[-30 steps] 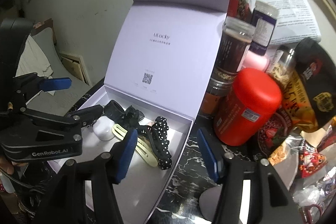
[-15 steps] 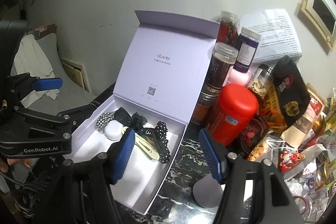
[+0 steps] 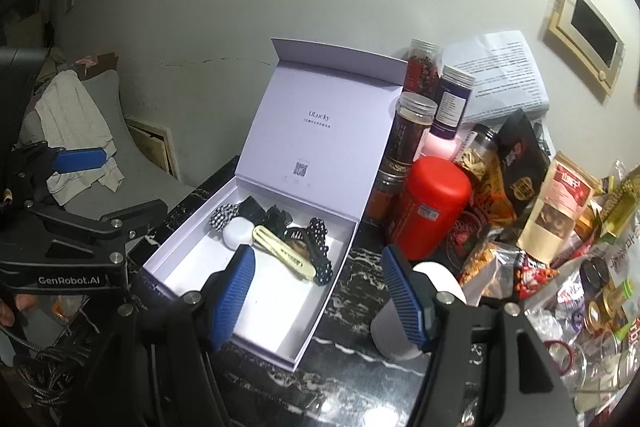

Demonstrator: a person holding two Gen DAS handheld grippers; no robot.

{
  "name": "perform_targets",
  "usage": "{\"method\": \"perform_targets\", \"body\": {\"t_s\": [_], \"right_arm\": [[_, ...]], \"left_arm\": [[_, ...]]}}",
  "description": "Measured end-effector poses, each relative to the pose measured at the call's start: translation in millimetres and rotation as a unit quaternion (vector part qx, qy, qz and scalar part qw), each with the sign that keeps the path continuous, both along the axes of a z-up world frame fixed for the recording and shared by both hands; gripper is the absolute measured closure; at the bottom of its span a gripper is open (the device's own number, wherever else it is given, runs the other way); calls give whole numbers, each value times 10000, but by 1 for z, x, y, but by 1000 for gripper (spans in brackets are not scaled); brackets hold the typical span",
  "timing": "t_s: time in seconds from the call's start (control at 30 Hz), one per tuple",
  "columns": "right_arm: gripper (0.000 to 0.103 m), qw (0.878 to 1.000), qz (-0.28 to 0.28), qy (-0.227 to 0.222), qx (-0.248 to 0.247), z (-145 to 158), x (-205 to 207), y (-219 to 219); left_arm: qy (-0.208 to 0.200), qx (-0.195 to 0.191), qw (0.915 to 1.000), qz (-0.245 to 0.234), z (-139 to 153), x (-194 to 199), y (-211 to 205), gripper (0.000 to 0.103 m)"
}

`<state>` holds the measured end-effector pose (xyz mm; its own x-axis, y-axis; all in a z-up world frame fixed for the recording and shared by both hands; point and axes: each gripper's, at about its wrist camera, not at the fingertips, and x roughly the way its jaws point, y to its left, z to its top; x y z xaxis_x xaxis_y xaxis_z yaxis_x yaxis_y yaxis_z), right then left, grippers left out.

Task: Organize objects
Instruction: 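Withdraw both grippers from the box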

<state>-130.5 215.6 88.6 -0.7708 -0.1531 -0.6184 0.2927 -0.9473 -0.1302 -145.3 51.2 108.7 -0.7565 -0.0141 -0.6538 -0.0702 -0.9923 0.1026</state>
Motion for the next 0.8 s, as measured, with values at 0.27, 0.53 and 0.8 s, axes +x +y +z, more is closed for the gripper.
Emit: {"method": "perform_targets", "body": {"t_s": [0.27, 0.53, 0.8], "right_arm": [[36, 10000, -22, -77, -11, -9, 30, 1], [35, 9998, -12, -178, -47, -22, 53, 1], [35, 9995, -52, -293, -109, -38, 73, 3]], "left_arm": [[-11, -47, 10000, -12, -6, 30, -1, 6], [-82, 85, 9999, 40, -18, 52, -1, 6], [-98, 137, 9997, 169, -29, 72, -2, 6]]}}
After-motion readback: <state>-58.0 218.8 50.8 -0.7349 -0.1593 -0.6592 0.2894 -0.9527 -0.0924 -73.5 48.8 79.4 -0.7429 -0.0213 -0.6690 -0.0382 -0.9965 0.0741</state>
